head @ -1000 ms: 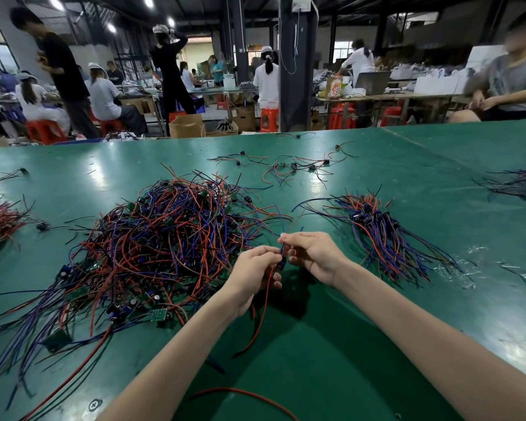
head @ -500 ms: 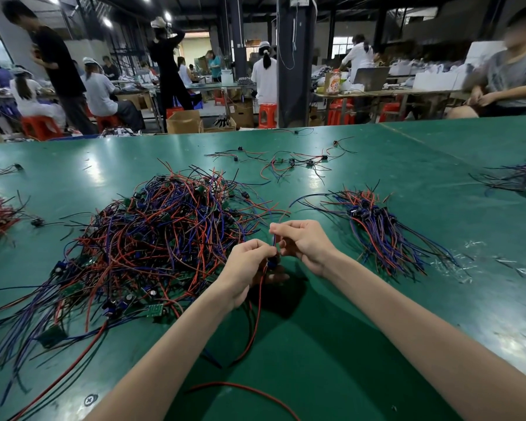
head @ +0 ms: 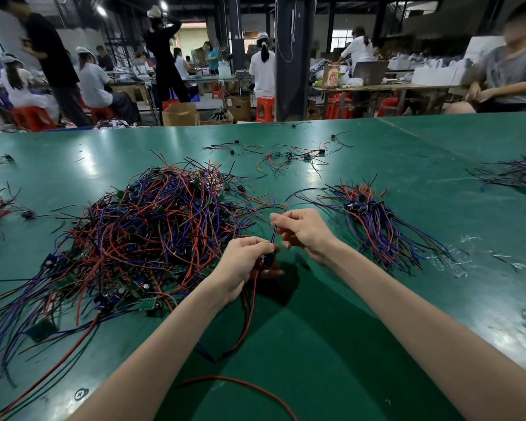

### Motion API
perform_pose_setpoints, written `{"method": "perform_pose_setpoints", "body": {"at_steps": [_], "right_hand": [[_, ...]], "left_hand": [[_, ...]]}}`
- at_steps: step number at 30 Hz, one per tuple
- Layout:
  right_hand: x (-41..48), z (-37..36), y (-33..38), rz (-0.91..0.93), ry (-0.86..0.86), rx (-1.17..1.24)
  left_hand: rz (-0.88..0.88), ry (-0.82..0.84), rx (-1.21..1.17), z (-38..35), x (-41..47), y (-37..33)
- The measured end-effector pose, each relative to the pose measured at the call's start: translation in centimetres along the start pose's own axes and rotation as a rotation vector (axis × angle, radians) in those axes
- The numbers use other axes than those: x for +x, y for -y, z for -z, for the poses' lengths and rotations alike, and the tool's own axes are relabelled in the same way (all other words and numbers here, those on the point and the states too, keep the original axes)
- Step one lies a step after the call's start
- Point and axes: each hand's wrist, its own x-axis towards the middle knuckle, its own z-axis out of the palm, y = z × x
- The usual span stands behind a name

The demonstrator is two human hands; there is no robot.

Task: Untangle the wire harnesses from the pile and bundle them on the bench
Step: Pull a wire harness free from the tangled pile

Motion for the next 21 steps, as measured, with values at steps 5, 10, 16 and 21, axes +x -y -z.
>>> {"method": "perform_pose_setpoints", "body": {"at_steps": [5, 10, 16, 21], "right_hand": [[-0.2, 0.5, 0.6, 0.002, -0.007, -0.023], [-0.3, 1.1, 1.1, -0.015, 0.011, 0.033], [-0.1, 2.8, 1.4, -0.099, -0.064, 0.187], [0.1, 3.6, 1.7, -0.089, -0.105, 0.239]], "left_hand": [[-0.002, 0.008, 0.013, 0.1, -0.1, -0.2], [-0.016, -0.002, 0.071, 0.2, -0.3, -0.4], [-0.011, 0.068, 0.086, -0.2, -0.6, -0.2], [0.004, 0.092, 0.088, -0.3, -0.7, -0.2]]}}
